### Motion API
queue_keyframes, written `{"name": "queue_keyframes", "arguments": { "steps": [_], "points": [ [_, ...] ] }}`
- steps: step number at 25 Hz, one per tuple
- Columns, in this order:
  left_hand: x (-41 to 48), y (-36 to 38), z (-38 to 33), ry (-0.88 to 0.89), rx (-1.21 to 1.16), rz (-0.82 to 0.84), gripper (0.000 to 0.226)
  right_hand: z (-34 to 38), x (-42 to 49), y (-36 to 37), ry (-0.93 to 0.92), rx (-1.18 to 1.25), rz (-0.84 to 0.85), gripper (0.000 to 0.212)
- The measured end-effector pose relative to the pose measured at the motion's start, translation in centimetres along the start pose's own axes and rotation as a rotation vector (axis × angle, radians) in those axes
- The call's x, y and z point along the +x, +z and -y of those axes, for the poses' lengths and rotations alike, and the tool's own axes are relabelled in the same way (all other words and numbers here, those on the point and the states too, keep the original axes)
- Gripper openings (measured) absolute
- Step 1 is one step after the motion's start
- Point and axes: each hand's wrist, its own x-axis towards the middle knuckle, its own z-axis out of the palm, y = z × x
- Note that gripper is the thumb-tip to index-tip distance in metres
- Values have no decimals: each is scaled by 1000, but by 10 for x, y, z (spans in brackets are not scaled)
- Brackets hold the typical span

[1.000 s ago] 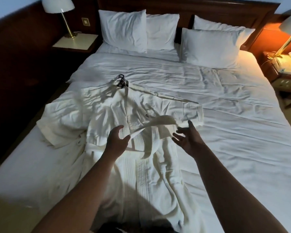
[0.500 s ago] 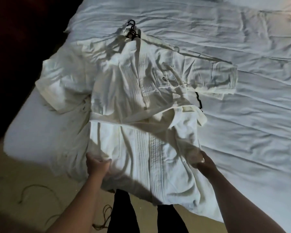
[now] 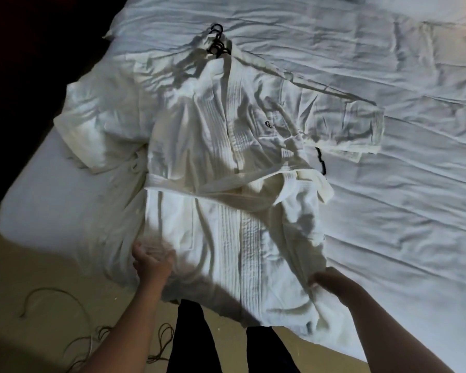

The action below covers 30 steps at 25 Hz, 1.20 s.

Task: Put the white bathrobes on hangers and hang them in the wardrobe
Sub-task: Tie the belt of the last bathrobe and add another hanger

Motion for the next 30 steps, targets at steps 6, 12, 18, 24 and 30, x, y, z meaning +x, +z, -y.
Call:
{"name": "queue_keyframes", "arguments": {
  "steps": [6, 12, 18, 24, 30],
  "points": [
    [11, -7, -6, 37, 168, -12, 96, -7, -30, -5, -187, 296, -90, 29],
    [20, -22, 15, 110, 148, 107, 31, 11, -52, -7, -201, 404, 137, 42],
    [39, -66, 25, -5, -26, 342, 29, -8, -40, -16, -139, 416, -15, 54],
    [38, -96, 60, -171, -13, 337, 35, -40, -39, -49, -2, 88, -199, 50],
    [52, -95, 85, -23, 562, 148, 46, -83, -21, -47, 274, -288, -290, 36]
  ]
}}
